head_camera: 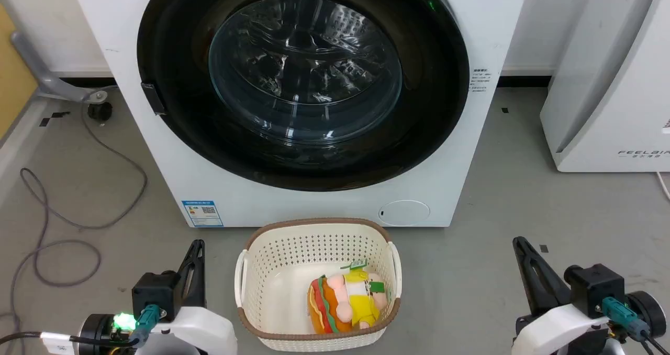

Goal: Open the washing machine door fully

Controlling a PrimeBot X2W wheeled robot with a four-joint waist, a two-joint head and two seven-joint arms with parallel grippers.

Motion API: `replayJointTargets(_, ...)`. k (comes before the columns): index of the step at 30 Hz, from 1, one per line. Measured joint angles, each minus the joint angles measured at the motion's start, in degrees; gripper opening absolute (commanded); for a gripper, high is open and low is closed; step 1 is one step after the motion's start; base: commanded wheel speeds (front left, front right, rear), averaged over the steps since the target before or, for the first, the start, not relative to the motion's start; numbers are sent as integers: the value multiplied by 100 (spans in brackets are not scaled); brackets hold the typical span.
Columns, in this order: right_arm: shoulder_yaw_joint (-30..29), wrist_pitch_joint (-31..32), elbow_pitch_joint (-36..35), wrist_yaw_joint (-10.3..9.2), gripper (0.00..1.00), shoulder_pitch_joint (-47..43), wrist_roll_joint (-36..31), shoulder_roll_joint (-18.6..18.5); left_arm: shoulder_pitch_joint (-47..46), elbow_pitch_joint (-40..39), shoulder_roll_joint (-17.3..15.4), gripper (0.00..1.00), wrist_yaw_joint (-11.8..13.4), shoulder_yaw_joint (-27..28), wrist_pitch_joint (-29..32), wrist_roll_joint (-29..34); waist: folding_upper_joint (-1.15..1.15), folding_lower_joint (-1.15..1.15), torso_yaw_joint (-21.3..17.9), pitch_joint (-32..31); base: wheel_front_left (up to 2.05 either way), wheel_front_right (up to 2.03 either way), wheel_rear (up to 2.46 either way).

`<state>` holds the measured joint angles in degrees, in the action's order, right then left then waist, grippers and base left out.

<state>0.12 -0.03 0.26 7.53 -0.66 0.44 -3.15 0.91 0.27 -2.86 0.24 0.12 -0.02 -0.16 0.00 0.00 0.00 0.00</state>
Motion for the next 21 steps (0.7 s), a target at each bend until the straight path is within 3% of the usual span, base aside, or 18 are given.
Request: replayJointTargets(21, 0, 0, 0, 0, 0, 0, 0, 1, 0, 0, 0, 0, 0, 0, 0, 0, 0, 0, 0, 0, 0, 0, 0)
